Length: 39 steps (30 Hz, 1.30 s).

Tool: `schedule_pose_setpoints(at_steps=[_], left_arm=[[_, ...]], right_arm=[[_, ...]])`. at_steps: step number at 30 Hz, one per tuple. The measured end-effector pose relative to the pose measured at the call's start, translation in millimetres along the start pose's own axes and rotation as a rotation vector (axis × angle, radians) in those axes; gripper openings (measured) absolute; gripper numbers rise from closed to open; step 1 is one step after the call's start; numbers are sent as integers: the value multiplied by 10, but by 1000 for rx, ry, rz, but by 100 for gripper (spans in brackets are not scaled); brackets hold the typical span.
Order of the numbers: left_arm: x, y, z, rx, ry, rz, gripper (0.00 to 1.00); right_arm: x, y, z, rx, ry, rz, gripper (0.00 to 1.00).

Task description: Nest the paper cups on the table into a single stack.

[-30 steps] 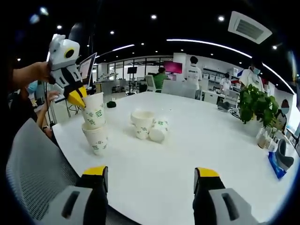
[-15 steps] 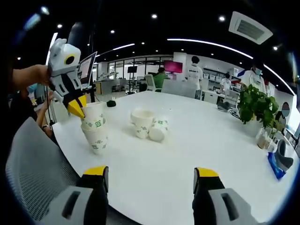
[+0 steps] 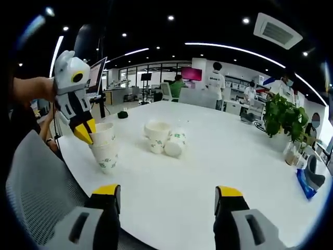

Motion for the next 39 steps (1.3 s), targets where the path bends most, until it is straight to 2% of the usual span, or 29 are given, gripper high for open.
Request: schedule_pose_setpoints(at_steps=[3,8,11,23,32,39], left_arm=[[-25,41,-8,-14,-2,-6,1],[-97,106,-22,-21,9,28,1],[-147,154,-7,-23,10,28,1],[-176,196,-32,-28,14,46,3],[-109,113,-64,-2,26,2,11],[-32,-23,-89,31,-3,-67,17]], right_arm=[[6,-1,7,0,0,1,74],[9,-3,9,1,0,2,74],[0,-1,1,0,0,3,74],[-12,5,-7,5,-1,3,74],[5,2,14,8,-3,0,74],[18,1,35,15,-4,3,75]])
Point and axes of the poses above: the point that each gripper's makers call its tool centre point, and the gripper's own axes: y roughly forward along the fingers, z roughly to its left, x roughly out of its top, the point moved 7 cm from there along -y, roughly backward along the fingers, and after that the axes turned 1 degree about -x, right-handed, at the moved point
